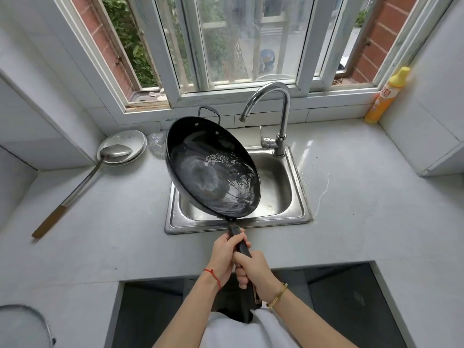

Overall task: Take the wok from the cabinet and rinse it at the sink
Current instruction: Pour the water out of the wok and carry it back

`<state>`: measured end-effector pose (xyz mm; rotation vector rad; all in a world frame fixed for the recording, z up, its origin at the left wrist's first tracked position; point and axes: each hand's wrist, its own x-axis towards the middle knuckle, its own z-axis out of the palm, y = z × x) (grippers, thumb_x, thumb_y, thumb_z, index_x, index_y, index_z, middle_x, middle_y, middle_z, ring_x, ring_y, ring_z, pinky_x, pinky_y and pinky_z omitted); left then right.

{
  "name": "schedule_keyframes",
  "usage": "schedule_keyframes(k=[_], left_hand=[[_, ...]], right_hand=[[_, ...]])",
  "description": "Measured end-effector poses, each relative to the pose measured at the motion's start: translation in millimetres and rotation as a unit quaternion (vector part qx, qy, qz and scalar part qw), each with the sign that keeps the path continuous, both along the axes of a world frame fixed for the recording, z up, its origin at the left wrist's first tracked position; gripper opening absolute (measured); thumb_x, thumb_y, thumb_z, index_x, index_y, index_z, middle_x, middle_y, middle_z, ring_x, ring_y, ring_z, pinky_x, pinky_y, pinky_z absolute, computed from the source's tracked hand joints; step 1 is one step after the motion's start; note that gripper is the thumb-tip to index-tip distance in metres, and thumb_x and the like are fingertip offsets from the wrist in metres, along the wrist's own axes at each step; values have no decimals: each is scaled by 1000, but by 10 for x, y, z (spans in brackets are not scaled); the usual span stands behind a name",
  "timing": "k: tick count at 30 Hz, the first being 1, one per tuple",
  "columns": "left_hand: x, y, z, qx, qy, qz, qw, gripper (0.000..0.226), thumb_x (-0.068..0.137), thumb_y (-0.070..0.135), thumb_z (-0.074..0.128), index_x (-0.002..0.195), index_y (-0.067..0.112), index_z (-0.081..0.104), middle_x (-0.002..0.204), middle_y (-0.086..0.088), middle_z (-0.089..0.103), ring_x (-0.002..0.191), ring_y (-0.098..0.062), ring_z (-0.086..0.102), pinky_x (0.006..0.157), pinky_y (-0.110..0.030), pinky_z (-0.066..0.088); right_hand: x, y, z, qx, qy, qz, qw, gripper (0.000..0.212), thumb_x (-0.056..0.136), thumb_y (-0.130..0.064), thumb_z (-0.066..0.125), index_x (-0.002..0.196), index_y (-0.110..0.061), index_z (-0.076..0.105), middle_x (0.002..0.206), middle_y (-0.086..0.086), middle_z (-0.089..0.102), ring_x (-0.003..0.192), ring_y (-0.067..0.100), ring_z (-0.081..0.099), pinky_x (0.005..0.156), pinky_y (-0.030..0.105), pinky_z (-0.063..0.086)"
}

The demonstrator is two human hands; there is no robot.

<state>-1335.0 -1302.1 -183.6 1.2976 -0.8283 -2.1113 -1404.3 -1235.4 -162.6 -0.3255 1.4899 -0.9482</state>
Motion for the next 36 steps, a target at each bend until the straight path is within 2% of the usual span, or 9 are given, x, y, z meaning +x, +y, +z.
schedule_keyframes(k=[5,8,10,17,20,26,31,36], left_hand=[[49,-45,27,-16,-36,0,999,10,89,16,64,84,8,60,69,-6,60,63,-20,56,62,-33,45],[78,-52,66,-26,-70,-11,997,16,87,23,64,81,10,56,70,-6,59,55,-19,50,50,-27,40],[75,-66,98,-40,-96,-7,995,16,87,22,64,81,10,55,68,-7,59,53,-18,49,47,-26,40],[16,-112,235,-105,-149,8,983,10,90,8,58,83,7,51,61,-7,54,46,-11,51,50,-24,45],[14,-158,245,-137,-167,15,976,8,88,5,58,82,6,53,62,-11,53,49,-17,53,56,-30,47],[41,-212,300,-194,-217,14,957,9,88,15,60,81,10,57,62,-5,57,60,-20,56,63,-36,49],[38,-218,377,-218,-245,11,945,10,91,21,59,85,13,57,69,-6,60,64,-18,56,68,-38,52],[46,-240,461,-268,-275,13,923,14,90,26,60,86,13,58,72,-7,61,65,-17,57,68,-39,52]], right_hand=[[72,-77,18,3,-67,-11,998,36,91,-10,51,57,-17,40,42,-2,34,32,11,34,36,18,32],[120,-123,17,1,-100,-17,995,43,93,-13,50,53,-20,35,41,-3,29,31,10,28,35,16,27],[144,-151,6,2,-125,-21,992,46,94,-17,49,52,-21,32,40,-3,26,30,9,26,34,16,25],[153,-244,-38,0,-200,-19,980,49,100,-29,46,53,-22,33,34,-4,25,25,7,25,29,14,22],[163,-272,-31,-10,-230,-14,973,53,100,-33,44,50,-22,31,31,-6,27,23,6,26,28,14,22],[176,-350,32,-46,-304,-15,951,66,102,-33,36,39,-22,47,28,-8,27,21,3,27,26,13,21],[173,-373,50,-55,-361,-4,931,66,100,-36,36,36,-21,39,26,-8,27,19,4,27,25,13,21],[169,-409,95,-79,-421,15,903,56,87,-38,45,35,-19,37,26,-8,29,19,5,28,24,14,25]])
